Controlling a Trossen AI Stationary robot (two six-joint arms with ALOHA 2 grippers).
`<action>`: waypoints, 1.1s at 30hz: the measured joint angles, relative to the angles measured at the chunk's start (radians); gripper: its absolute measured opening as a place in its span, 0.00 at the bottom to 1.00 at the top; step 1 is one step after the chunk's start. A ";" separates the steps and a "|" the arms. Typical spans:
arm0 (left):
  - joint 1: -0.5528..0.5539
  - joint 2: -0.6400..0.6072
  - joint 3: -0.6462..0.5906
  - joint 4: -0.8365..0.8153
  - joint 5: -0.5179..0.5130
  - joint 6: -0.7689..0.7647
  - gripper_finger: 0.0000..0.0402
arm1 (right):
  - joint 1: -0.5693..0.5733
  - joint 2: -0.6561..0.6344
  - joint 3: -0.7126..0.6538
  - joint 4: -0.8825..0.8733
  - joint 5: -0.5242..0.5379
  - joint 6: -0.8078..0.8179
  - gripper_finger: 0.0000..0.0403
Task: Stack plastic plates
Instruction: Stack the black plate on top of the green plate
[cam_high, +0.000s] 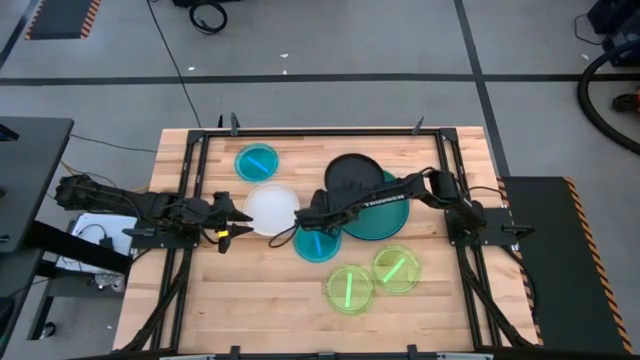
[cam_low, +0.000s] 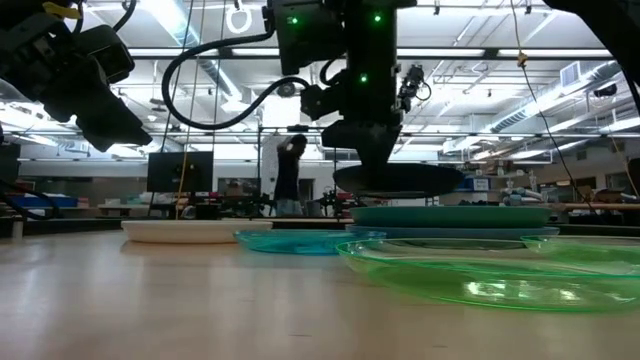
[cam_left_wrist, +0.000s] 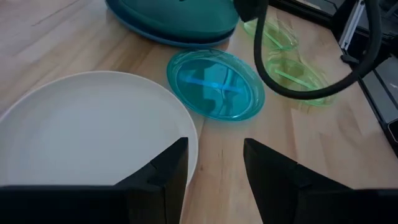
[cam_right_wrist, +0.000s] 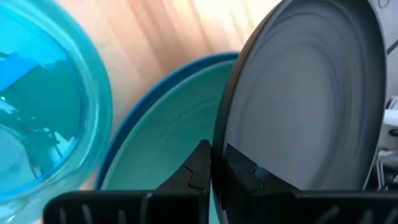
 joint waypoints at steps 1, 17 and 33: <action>0.000 0.000 0.000 -0.003 0.000 0.000 0.40 | 0.007 0.000 0.000 -0.009 -0.004 0.016 0.07; 0.000 0.000 0.000 -0.043 0.002 -0.027 0.40 | 0.094 0.002 -0.127 -0.021 -0.019 0.192 0.07; 0.000 0.000 0.000 -0.059 0.002 -0.028 0.40 | 0.147 0.002 -0.186 -0.002 -0.026 0.235 0.07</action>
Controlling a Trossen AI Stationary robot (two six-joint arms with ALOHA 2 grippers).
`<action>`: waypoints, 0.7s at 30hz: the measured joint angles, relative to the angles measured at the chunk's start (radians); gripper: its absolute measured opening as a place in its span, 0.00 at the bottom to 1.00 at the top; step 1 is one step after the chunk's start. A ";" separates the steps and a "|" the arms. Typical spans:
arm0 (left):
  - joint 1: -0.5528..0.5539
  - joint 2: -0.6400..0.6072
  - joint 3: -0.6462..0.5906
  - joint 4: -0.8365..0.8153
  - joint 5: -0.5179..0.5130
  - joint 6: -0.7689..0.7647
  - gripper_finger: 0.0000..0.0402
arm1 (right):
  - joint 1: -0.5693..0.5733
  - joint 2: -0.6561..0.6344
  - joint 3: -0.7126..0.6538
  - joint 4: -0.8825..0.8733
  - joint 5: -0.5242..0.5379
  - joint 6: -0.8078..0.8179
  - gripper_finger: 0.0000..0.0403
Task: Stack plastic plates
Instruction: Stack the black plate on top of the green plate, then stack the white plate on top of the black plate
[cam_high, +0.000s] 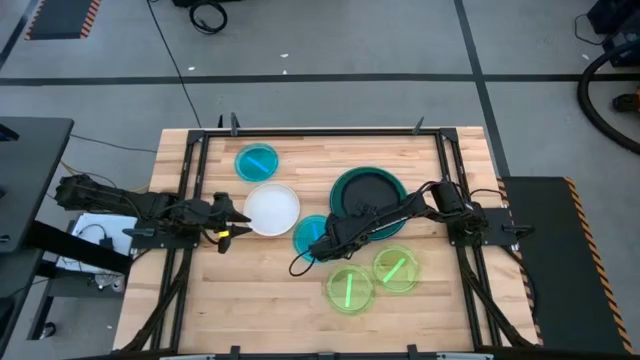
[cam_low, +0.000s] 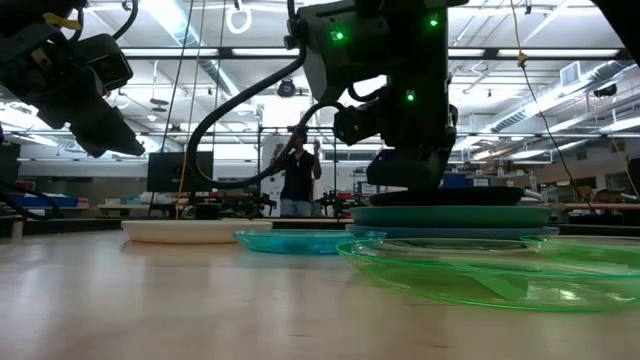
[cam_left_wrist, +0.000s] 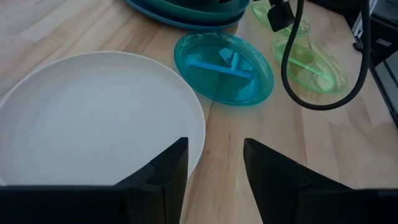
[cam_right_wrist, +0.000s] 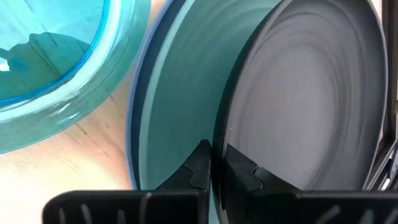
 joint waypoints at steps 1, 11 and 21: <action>0.000 0.000 0.000 0.000 0.000 0.000 0.40 | 0.001 0.000 -0.006 0.006 0.001 0.000 0.08; 0.000 0.000 0.000 0.001 -0.002 0.000 0.40 | 0.002 -0.001 -0.026 0.052 -0.035 -0.027 0.18; 0.000 0.000 0.000 0.006 -0.002 0.000 0.40 | 0.007 -0.018 0.115 0.035 -0.060 -0.115 0.22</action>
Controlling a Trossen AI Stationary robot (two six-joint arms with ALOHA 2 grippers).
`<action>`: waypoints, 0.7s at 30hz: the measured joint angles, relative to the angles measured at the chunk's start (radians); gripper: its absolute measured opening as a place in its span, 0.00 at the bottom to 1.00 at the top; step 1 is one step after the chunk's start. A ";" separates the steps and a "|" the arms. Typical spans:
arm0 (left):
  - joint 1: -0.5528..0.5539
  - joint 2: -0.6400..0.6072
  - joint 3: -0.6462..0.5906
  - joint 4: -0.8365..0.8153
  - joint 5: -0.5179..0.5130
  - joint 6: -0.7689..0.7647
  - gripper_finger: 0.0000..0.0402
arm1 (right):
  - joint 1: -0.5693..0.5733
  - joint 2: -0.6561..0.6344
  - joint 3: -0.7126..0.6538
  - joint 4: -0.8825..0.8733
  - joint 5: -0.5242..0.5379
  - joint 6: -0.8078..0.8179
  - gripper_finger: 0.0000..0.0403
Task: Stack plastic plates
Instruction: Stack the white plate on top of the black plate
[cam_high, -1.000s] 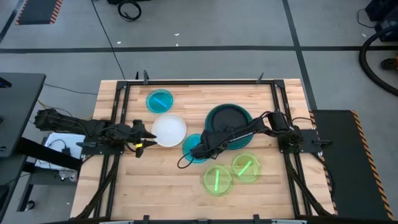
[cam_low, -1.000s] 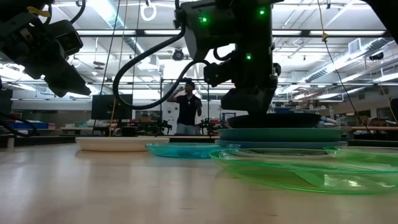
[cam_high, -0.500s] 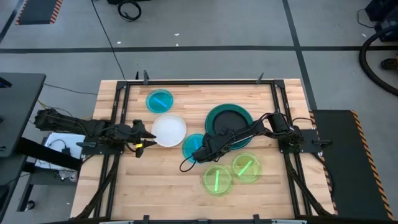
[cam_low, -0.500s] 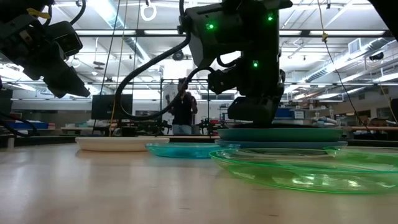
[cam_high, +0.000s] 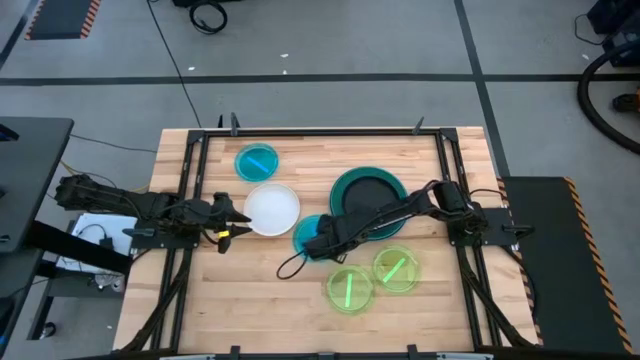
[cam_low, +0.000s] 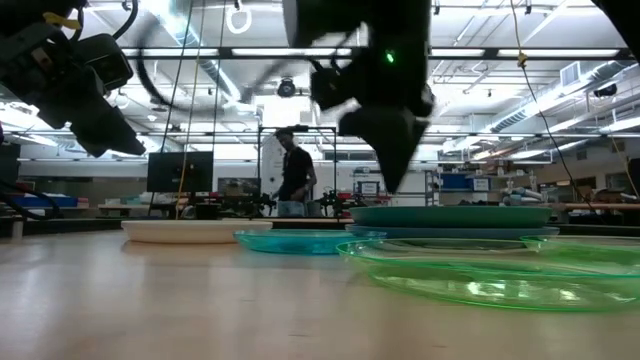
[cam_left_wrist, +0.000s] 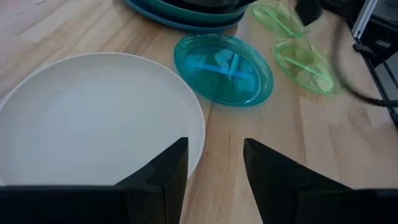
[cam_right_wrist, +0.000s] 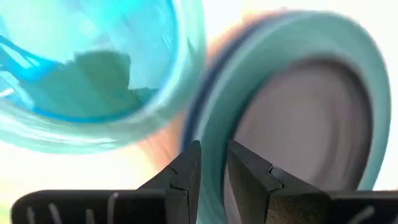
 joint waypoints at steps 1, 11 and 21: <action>0.000 0.000 0.000 0.004 0.000 0.000 0.40 | 0.003 0.000 0.019 0.015 0.016 -0.040 0.22; 0.000 0.000 0.000 0.005 0.000 -0.006 0.40 | 0.019 0.002 -0.012 0.665 -0.010 -0.786 0.22; 0.000 0.000 0.000 0.036 0.003 0.000 0.40 | -0.028 0.003 -0.096 0.973 -0.116 -1.072 0.22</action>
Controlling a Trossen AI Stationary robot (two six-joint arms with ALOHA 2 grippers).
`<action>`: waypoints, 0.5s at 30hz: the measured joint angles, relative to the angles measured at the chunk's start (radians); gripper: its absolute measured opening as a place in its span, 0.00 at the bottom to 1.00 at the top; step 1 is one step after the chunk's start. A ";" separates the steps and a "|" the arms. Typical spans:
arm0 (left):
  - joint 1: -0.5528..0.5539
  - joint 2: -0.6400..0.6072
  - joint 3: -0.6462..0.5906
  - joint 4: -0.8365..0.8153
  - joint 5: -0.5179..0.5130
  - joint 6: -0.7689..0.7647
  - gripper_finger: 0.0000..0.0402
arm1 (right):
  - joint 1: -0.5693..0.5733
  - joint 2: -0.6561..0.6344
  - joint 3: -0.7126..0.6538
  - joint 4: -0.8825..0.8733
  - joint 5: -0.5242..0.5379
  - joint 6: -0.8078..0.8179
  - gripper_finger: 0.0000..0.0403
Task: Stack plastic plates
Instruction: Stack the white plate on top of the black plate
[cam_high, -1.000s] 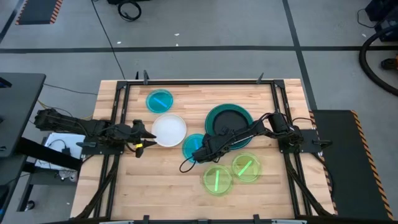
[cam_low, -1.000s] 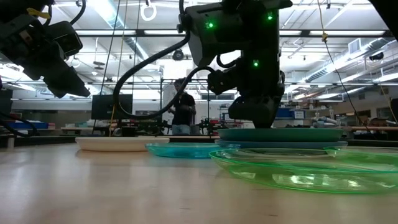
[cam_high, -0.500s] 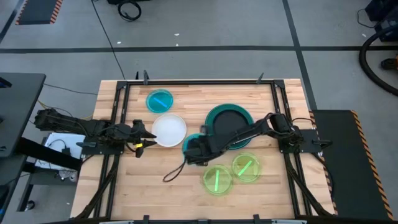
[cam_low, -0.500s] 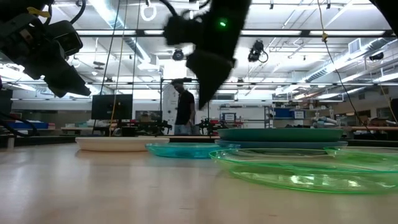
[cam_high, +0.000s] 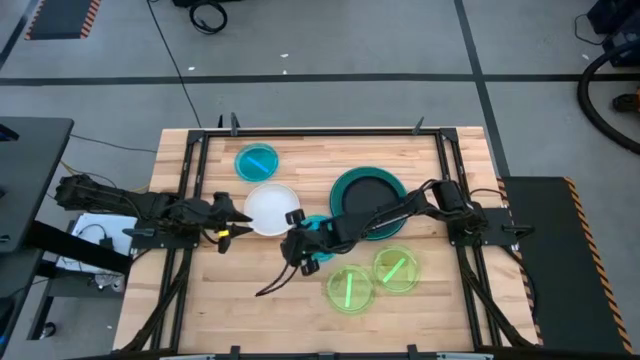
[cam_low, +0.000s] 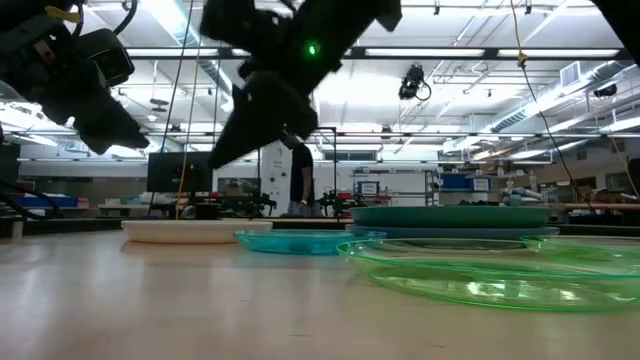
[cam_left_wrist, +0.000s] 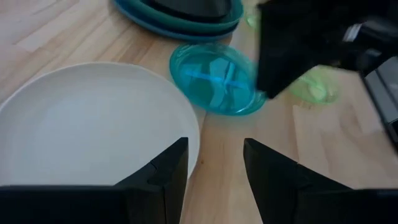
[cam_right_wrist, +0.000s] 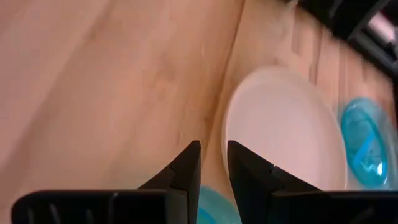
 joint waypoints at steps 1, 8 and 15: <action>0.000 0.000 0.000 0.013 0.003 -0.002 0.40 | -0.012 0.000 -0.004 -0.007 -0.003 0.006 0.22; 0.000 0.000 0.000 0.063 0.034 -0.045 0.40 | -0.104 0.000 -0.035 -0.002 -0.106 -0.010 0.22; 0.000 0.000 0.000 0.095 0.035 -0.078 0.40 | -0.149 0.000 -0.037 -0.008 -0.129 -0.106 0.22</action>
